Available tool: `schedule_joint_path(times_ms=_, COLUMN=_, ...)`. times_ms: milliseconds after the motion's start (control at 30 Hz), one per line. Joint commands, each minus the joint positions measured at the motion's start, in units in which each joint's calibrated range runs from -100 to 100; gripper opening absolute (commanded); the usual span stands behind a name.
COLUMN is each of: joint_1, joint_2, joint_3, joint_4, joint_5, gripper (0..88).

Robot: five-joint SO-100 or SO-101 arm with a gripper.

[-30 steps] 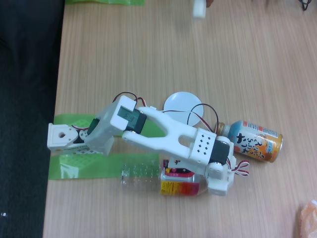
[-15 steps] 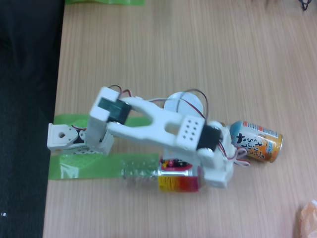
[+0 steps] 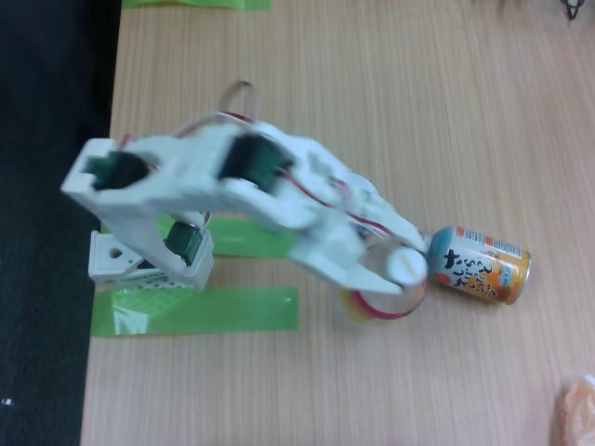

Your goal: Pick up the plastic bottle and stand it up on the white place

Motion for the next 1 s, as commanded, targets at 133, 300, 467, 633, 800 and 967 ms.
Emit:
schedule_joint_path(times_ms=133, joint_1=-2.4, joint_2=-36.5, joint_3=25.5, joint_4=0.3, joint_5=-0.1, gripper=17.2)
schedule_joint_path(times_ms=300, joint_1=-14.7, joint_2=-63.6, joint_3=42.9, joint_4=-1.0, joint_5=0.4, gripper=17.2)
schedule_joint_path(times_ms=467, joint_1=-20.0, joint_2=-68.7, joint_3=46.3, joint_4=-8.4, joint_5=1.4, gripper=17.2)
schedule_joint_path(times_ms=633, joint_1=-20.5, joint_2=-66.9, joint_3=50.2, joint_4=-29.9, joint_5=1.4, gripper=17.2)
schedule_joint_path(times_ms=800, joint_1=-20.5, joint_2=-66.8, joint_3=55.2, joint_4=-44.8, joint_5=1.4, gripper=17.2)
schedule_joint_path(times_ms=967, joint_1=-20.7, joint_2=-66.8, joint_3=59.7, joint_4=-48.6, joint_5=1.4, gripper=17.2)
